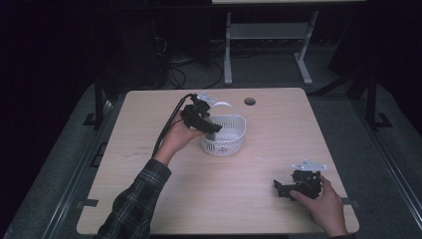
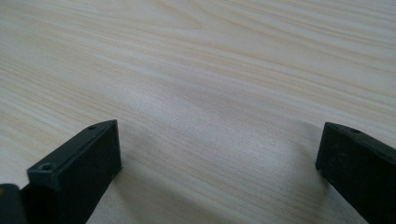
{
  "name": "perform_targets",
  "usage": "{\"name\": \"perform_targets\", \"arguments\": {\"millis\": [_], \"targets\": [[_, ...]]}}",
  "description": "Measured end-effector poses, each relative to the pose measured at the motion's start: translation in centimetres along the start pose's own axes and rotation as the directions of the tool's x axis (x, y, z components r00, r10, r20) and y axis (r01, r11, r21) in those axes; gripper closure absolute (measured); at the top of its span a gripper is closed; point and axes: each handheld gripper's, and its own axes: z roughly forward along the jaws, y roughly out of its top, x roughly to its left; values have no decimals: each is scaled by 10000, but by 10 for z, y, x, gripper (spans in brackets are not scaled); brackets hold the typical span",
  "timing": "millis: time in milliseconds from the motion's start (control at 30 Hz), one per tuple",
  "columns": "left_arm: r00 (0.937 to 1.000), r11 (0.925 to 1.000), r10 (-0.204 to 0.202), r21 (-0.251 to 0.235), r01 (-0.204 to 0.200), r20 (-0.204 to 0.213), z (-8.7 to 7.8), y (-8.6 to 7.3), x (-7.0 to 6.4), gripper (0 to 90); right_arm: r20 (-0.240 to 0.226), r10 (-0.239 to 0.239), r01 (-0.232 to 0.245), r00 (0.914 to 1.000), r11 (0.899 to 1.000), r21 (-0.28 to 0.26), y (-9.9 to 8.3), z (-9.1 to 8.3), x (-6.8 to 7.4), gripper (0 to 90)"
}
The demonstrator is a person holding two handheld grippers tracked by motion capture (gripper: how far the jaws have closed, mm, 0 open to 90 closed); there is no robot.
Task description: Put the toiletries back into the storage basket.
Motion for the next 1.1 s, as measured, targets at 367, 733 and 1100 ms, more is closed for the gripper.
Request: {"name": "perform_targets", "arguments": {"millis": [367, 733, 1100], "targets": [[10000, 10000, 78, -26, -78, 4, 6, -5, -5, 292, 2, 4, -4, 10000, 10000, 3, 0, 0, 0, 0], [9997, 9997, 232, -105, -232, -57, 6, -7, -6, 284, 1, 4, -4, 10000, 10000, 2, 0, 0, 0, 0], [9997, 9994, 241, -269, -240, 22, 5, -12, -6, 184, 3, -8, 8, 10000, 10000, -1, 0, 0, 0, 0]]}}
